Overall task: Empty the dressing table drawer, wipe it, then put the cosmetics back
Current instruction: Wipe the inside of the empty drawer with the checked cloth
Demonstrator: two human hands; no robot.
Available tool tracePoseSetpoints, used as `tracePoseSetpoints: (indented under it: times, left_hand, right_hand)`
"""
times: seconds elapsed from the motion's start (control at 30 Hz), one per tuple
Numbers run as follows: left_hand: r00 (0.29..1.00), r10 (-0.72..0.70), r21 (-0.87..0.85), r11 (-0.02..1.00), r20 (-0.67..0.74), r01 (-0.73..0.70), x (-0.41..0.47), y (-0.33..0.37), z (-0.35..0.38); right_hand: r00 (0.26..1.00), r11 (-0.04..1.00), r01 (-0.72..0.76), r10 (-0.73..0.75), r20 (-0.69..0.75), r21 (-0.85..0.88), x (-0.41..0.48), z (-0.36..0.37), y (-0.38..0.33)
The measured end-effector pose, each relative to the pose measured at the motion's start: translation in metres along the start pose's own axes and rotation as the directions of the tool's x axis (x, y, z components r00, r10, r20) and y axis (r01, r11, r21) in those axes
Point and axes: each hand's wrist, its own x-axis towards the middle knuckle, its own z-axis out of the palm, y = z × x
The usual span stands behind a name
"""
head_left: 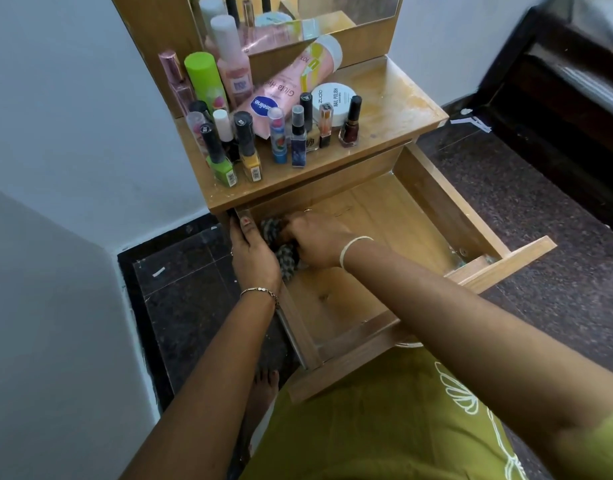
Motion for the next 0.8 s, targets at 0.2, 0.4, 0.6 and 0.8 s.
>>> tracePoseSetpoints:
  times: [0.2, 0.4, 0.6, 0.8]
  left_hand:
    - [1.0, -0.001, -0.013, 1.0, 0.003, 0.001, -0.001, 0.0, -0.001]
    - [1.0, -0.009, -0.054, 0.998, -0.002, 0.009, -0.003, 0.003, -0.001]
    - [1.0, -0.015, -0.067, 0.998, -0.002, 0.014, -0.003, 0.0, 0.0]
    - [0.999, -0.012, -0.093, 0.996, 0.032, 0.015, -0.002, -0.001, -0.001]
  right_hand:
    - [0.996, 0.993, -0.028, 0.018, -0.091, -0.115, -0.012, 0.002, -0.007]
    - [0.954, 0.934, -0.298, 0.285, -0.093, -0.196, -0.033, -0.02, 0.038]
    - [0.813, 0.79, -0.581, 0.561, -0.153, -0.193, -0.046, -0.034, 0.101]
    - [0.837, 0.776, -0.539, 0.535, -0.112, -0.327, -0.046, -0.027, 0.102]
